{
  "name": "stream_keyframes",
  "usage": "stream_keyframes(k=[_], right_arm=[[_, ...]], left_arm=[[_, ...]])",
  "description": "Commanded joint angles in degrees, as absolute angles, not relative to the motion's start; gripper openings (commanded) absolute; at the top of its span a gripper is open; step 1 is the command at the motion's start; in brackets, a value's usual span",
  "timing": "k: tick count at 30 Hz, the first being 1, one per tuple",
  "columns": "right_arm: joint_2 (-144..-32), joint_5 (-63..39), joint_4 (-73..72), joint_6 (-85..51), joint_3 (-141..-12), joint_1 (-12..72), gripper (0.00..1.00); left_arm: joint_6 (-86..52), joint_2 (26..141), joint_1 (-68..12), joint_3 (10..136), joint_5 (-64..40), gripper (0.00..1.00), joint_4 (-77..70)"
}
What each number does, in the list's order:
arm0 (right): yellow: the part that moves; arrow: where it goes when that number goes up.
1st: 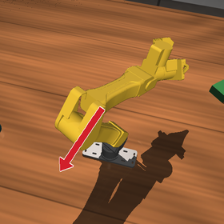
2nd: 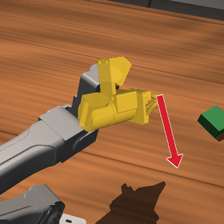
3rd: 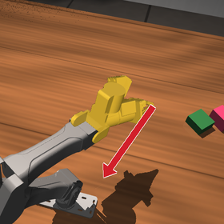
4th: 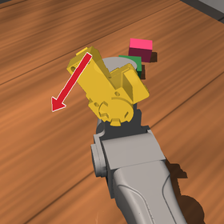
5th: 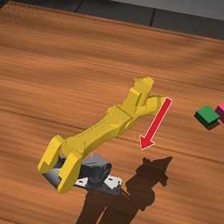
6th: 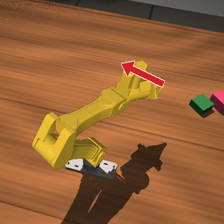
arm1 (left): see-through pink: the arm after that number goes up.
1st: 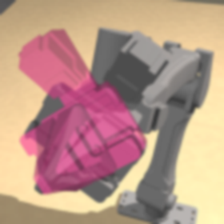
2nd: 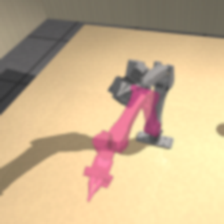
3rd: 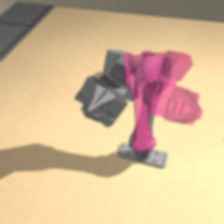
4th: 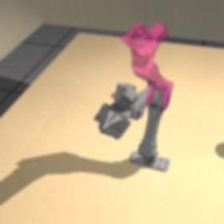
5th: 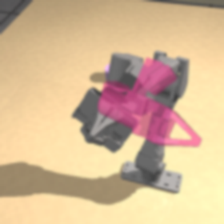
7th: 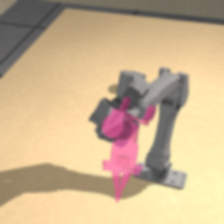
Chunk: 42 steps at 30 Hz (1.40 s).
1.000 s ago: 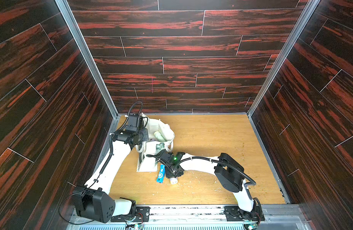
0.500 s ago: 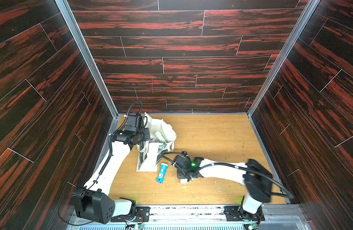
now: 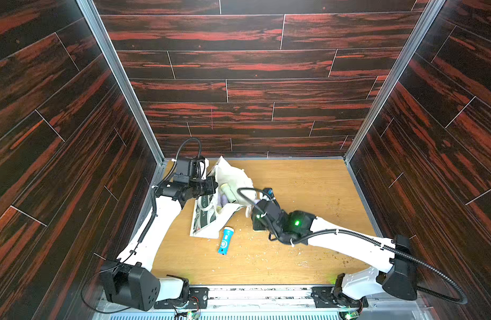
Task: Put the flashlights into the tote bags
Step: Pick up the flashlight from the center of the board, then place the flashlight in the canvas bag.
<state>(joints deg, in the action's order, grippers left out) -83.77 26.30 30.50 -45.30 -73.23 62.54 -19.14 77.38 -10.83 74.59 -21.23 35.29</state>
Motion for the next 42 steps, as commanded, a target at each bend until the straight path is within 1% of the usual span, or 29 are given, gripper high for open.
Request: stream_keyframes(k=[1,8,12,14,16,23,27,37,42], right_arm=[[-84.8,19.3,29.4,-35.7,-78.2,60.6,0.03],[-88.5,7.7,29.9,-28.9,-85.0,54.1,0.03],[-92.9,-0.8,30.5,-23.9,-89.5,50.2,0.02],[-95.4,-3.1,30.6,-21.5,-91.5,48.8,0.02],[-98.0,-3.5,30.9,-19.5,-93.2,47.6,0.01],[-107.6,1.4,33.9,-13.5,-101.5,46.6,0.0],[-110.9,0.7,34.3,-12.5,-103.8,46.6,0.0],[-115.7,-6.2,31.5,-16.4,-104.6,46.6,0.0],[-117.7,-6.2,28.6,-21.5,-103.8,46.6,0.0]], left_arm=[[-19.1,77.3,-10.9,74.6,-26.8,0.0,31.4],[-19.1,77.4,-10.9,73.9,-30.2,0.0,29.9],[-19.2,77.3,-10.8,73.7,-32.0,0.0,29.2],[-19.1,77.3,-10.8,73.7,-32.4,0.0,29.0],[-19.3,77.3,-10.9,73.7,-32.3,0.0,29.0],[-19.6,77.4,-10.9,73.7,-32.4,0.0,29.1],[-19.9,77.2,-10.9,73.8,-31.2,0.0,29.3],[-21.0,77.6,-10.9,73.4,-30.4,0.0,29.0],[-21.0,77.4,-10.9,73.4,-30.5,0.0,28.8]])
